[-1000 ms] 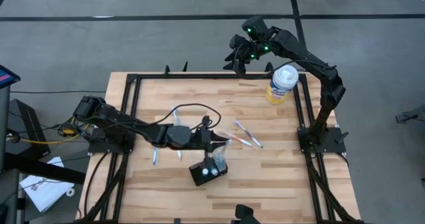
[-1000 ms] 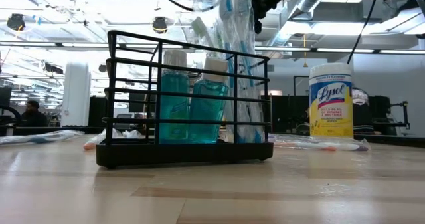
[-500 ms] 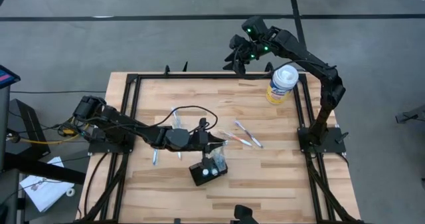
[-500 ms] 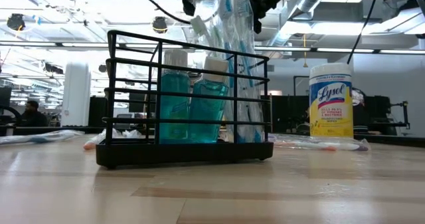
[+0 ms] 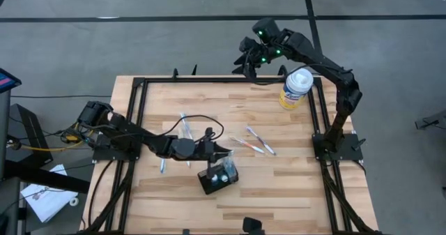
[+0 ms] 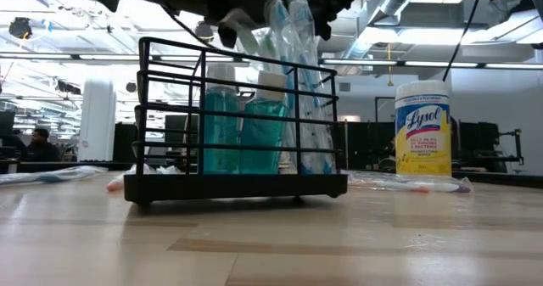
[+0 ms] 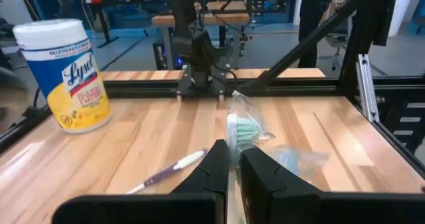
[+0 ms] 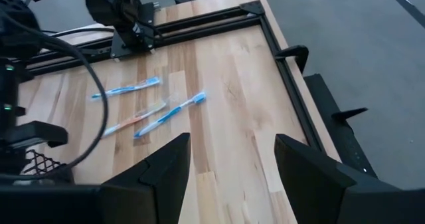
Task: Pick & Place toothbrushing station
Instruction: Put the green toothbrush into the mesh organizer
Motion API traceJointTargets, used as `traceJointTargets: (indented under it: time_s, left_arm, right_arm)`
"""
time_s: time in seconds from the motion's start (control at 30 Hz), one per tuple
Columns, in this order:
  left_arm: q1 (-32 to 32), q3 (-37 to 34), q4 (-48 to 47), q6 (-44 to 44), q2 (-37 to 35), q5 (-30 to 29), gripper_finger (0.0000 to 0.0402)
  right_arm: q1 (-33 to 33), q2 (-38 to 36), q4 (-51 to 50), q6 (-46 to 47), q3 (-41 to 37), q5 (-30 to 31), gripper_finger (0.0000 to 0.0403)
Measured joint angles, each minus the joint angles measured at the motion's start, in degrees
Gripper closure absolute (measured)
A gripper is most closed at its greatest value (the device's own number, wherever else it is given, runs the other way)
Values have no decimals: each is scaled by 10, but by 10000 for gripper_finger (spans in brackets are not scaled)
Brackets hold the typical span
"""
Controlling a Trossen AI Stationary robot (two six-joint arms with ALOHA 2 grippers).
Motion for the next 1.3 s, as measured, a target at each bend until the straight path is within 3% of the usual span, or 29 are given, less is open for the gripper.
traceJointTargets:
  time_s: [0.53, 0.97, 1.07, 1.3]
  left_arm:
    - [-1, -12, 61, -18, 53, 31, 395]
    - [-1, -13, 73, -18, 56, 41, 381]
    - [1, -14, 74, -28, 54, 42, 344]
    - [11, -14, 73, -66, 52, 44, 213]
  right_arm:
    - [13, 0, 25, 0, 0, 0, 194]
    - [12, 0, 25, 0, 0, 0, 194]
    - [12, 0, 25, 0, 0, 0, 194]
    - [12, 0, 25, 0, 0, 0, 194]
